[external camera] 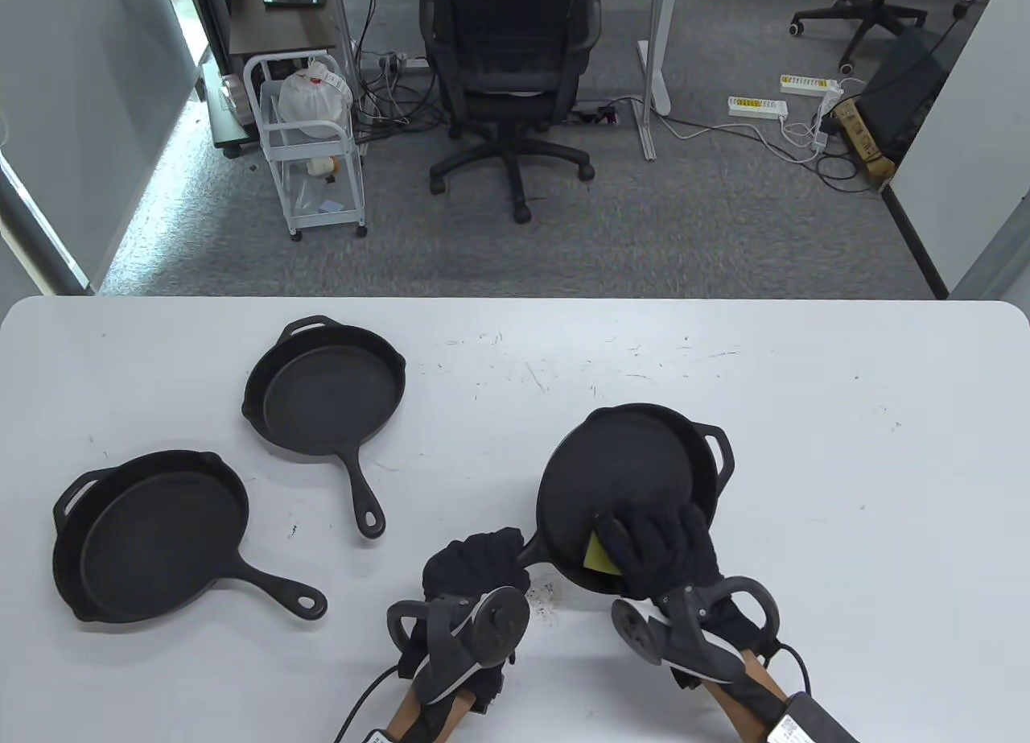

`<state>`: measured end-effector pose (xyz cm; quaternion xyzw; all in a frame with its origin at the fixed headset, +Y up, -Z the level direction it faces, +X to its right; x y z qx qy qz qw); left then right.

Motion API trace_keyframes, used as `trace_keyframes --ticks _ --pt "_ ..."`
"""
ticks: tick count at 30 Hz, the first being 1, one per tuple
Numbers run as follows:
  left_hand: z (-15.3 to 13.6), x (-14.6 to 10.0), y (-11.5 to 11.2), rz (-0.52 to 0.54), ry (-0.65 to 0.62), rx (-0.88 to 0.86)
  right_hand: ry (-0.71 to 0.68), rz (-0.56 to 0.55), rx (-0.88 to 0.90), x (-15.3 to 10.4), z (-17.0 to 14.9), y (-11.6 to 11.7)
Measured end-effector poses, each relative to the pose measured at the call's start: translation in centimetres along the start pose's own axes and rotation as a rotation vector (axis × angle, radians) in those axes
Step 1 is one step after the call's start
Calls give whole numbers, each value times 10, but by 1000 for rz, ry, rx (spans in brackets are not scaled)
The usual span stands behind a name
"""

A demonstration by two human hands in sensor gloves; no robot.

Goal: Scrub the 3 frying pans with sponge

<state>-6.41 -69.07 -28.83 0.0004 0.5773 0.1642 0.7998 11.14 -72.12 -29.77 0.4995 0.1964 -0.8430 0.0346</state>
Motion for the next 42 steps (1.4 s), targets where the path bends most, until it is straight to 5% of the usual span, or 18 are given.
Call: trace_keyframes --ticks 6,10,17,24,31,35,42 --pt "21 -1 -4 -24 -91 60 206 -93 14 0 -33 -10" --pt "20 -1 -3 -21 -87 56 323 -53 58 -5 -67 3" --pt "-1 -1 2 28 17 27 178 96 83 -6 -48 16" --pt "8 -1 -4 -9 -33 -1 -7 -18 -22 -2 8 -6" --pt "33 -2 -11 -37 -169 45 220 -75 26 -3 -41 -7" --pt "29 -2 -7 -25 -166 75 314 -2 107 -7 -73 11" --pt "2 -4 13 94 -35 81 186 95 159 -6 -59 18"
Point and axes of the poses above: the tracker on the back of each hand, its own z axis roughly to the thumb side, its own x axis roughly from the wrist to the fingertips, y = z × x, the point moved 5 cm from there along x, roughly from the wrist to the fingertips, and after that the axes turned 7 degrees about -y, right-handed, at the moved point
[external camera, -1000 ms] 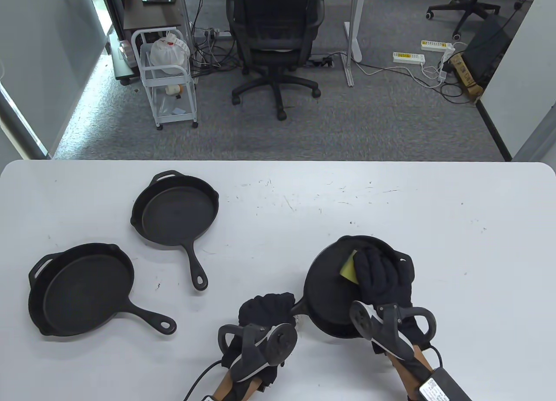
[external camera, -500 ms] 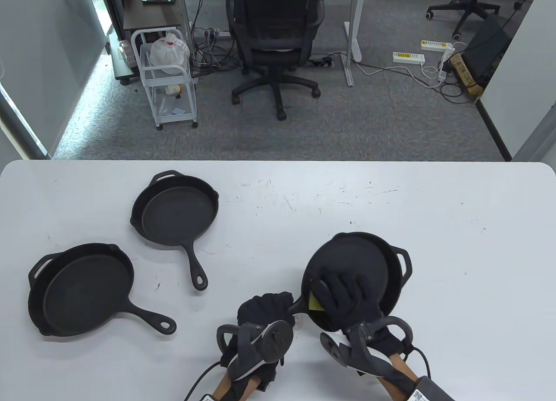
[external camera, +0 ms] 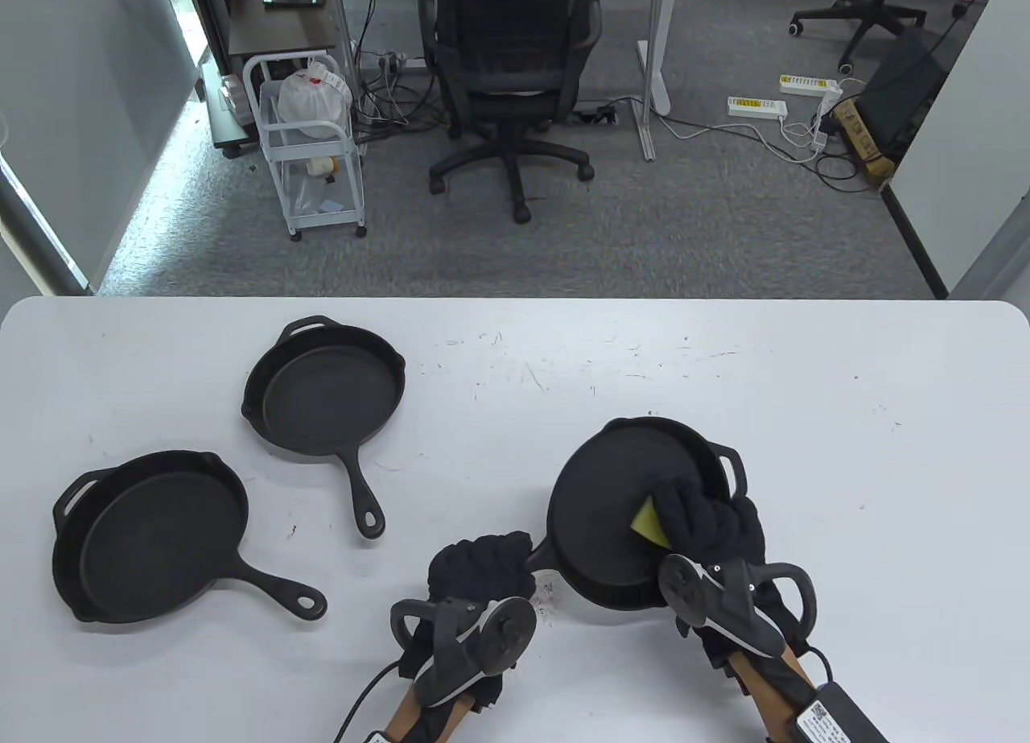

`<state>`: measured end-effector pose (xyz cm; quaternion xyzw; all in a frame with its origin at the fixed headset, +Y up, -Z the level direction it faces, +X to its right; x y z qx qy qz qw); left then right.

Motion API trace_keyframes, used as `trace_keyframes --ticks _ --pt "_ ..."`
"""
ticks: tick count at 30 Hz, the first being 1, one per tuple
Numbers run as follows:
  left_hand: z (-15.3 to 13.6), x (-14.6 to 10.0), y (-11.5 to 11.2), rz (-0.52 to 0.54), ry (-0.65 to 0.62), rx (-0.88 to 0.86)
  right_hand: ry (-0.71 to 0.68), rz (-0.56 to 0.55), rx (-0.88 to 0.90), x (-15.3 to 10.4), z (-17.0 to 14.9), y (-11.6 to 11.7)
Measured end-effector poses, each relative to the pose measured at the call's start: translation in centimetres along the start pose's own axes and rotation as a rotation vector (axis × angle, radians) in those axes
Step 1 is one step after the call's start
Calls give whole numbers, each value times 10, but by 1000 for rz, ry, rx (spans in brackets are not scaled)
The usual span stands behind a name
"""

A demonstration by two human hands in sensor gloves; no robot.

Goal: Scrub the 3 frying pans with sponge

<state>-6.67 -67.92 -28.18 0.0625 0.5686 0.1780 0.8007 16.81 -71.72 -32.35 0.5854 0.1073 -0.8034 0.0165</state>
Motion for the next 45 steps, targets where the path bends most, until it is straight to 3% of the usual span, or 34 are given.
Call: trace_keyframes --ticks 5,17,27,35,45 --pt "-3 -1 3 18 12 -3 -22 -31 -76 0 16 -3" --pt "-38 3 -10 -30 181 92 18 -86 -20 -7 3 -12" --pt "-73 -3 -5 11 348 -76 113 -127 45 -15 -13 -21" --pt "-78 -4 -15 -32 342 -351 83 -127 48 -14 -8 -21" --pt "-67 -1 -23 -72 262 -391 44 -133 51 -14 -2 -20"
Point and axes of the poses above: the tracker on the back of each hand, its own z axis roughly to the thumb side, its own x axis roughly from the wrist to the fingertips, y = z × x, the point moved 5 cm from there along x, roughly from the wrist to the fingertips, and after that the axes turned 7 degrees about -y, right-handed, at the moved point
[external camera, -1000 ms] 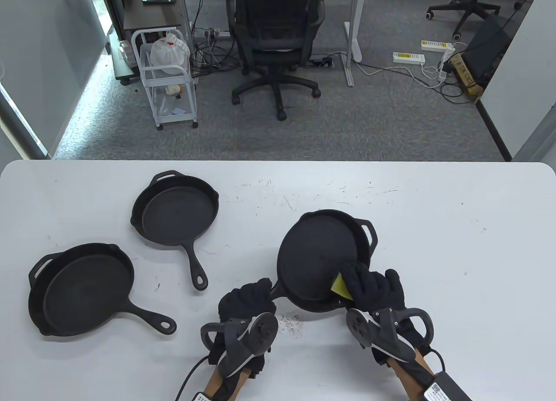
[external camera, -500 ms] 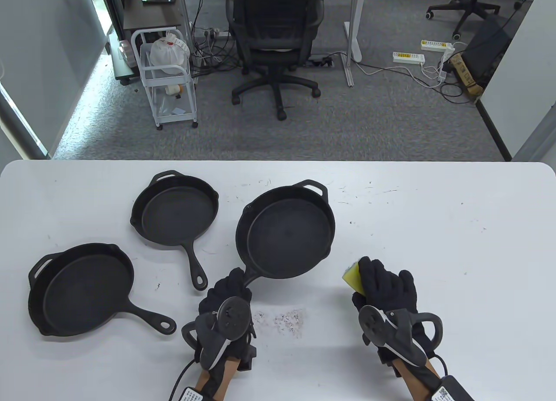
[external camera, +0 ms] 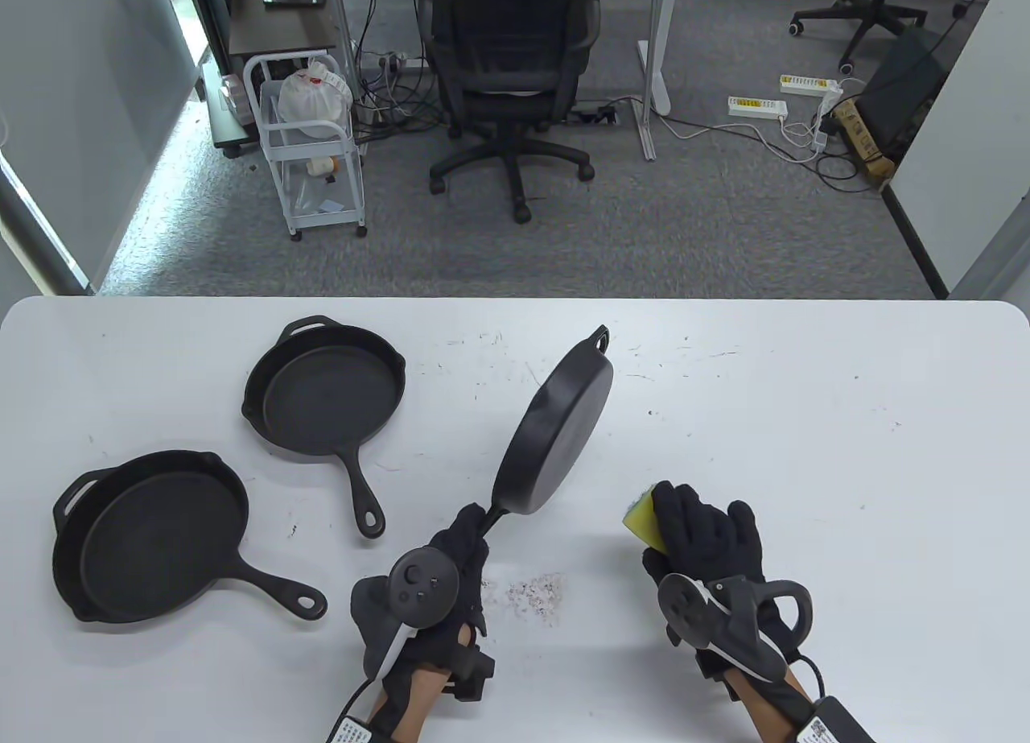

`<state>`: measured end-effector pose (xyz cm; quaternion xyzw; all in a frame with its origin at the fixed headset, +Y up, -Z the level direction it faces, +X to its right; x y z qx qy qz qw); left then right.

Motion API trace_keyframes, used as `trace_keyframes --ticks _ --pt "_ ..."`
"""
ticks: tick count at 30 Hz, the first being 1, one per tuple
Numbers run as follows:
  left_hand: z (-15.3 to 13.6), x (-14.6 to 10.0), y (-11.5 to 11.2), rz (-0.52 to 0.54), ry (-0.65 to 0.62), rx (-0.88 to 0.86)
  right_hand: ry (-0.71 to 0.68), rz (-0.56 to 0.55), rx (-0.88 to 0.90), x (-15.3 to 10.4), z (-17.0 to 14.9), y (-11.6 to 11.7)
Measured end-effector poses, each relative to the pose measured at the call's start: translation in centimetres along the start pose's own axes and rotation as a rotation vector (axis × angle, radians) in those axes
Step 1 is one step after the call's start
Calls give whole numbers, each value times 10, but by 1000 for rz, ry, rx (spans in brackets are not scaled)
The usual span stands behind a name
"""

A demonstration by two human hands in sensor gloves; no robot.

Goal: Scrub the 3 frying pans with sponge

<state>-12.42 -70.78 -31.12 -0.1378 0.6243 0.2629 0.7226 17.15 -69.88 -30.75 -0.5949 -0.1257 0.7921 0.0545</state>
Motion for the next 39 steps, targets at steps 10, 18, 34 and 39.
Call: trace_keyframes --ticks 10,18,34,39 --pt "9 0 -13 -74 -51 -19 -50 -41 3 -3 12 -2" --pt "27 0 -25 -149 -174 -29 -169 -132 -18 -7 32 -8" --pt "51 -5 -35 -205 -322 56 84 -235 182 7 -43 -13" --pt "35 -2 -23 -139 -236 -21 -96 -203 88 -1 -3 3"
Point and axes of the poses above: the tracker on the back of each hand, its own z axis roughly to the thumb side, its own x axis roughly from the wrist to the fingertips, y = z × x, the point moved 5 cm from there along x, roughly from the wrist to the fingertips, and after that the axes turned 7 degrees about -y, right-handed, at the moved point
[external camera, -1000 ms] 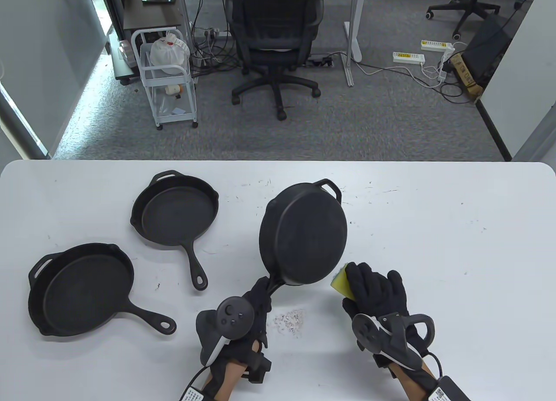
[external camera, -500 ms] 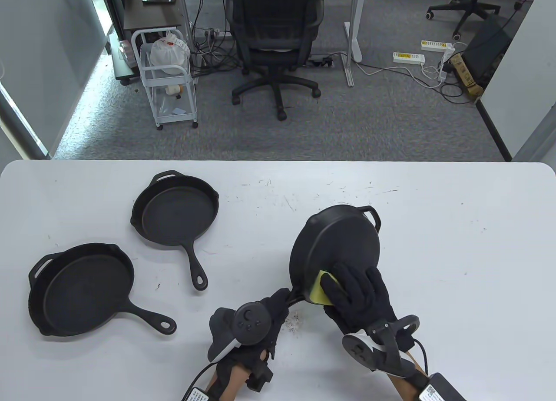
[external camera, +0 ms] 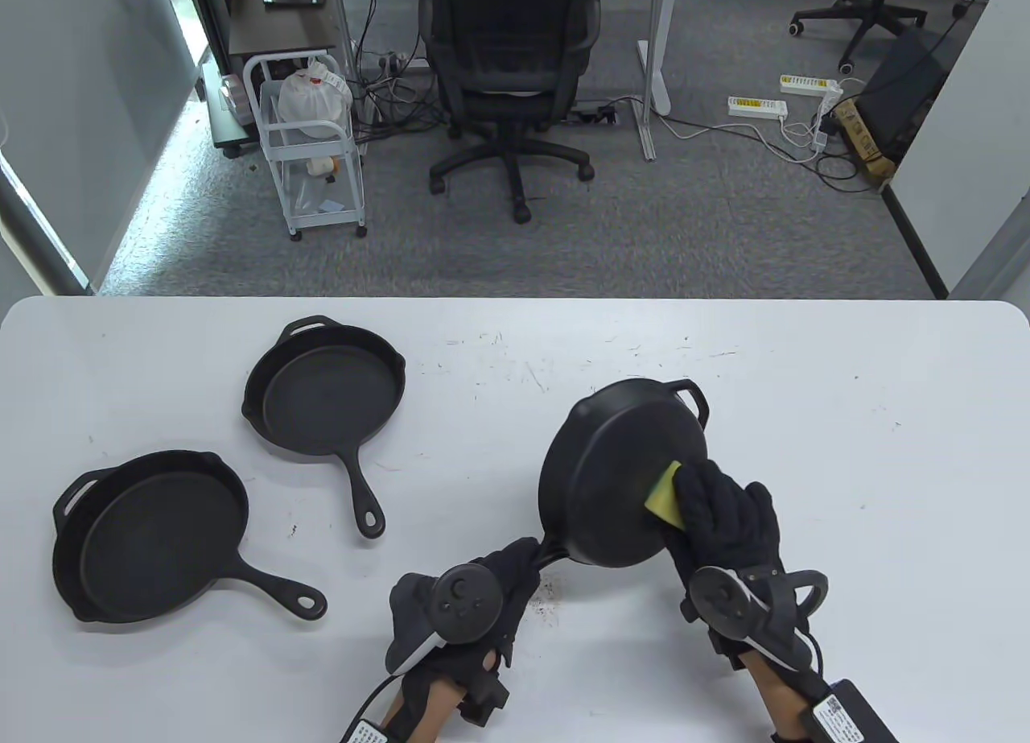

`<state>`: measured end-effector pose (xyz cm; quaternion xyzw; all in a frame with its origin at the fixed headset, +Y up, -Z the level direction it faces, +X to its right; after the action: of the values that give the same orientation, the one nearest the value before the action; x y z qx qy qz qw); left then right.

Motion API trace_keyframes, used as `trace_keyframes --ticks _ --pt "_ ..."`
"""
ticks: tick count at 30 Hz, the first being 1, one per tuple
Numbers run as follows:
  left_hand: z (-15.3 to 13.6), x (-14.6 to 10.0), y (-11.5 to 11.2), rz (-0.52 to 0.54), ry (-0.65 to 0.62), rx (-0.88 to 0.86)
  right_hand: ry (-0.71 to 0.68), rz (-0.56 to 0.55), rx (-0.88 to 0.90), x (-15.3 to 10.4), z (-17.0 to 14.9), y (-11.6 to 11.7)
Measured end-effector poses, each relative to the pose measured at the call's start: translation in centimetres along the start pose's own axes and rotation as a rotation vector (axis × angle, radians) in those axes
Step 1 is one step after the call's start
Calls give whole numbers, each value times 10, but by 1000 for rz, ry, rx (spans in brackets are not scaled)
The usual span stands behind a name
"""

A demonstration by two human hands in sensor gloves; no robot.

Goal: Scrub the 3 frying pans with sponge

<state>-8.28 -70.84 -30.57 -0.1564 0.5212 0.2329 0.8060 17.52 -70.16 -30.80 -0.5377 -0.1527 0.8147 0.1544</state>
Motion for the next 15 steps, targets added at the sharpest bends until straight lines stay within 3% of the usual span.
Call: trace_keyframes --ticks 5,8,10,15 --pt "-4 -2 2 -2 15 -4 -221 -121 -148 -1 72 -10" --pt "11 -1 -3 -20 -54 85 -239 -198 -171 1 85 -30" --pt "23 -1 -9 -50 -99 98 -196 -235 -131 2 74 -43" --pt "42 -2 -18 -86 -186 140 79 -237 74 7 -4 -54"
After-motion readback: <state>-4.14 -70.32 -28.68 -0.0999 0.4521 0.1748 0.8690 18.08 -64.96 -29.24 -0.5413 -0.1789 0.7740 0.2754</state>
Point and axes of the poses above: the tracker on the back of each hand, its own z axis roughly to the thumb side, its own x axis roughly from the wrist to the fingertips, y = z × x, the point moved 5 cm from there along x, roughly from the wrist to the fingertips, and after that the axes turned 7 degrees about -y, right-handed, at the moved point
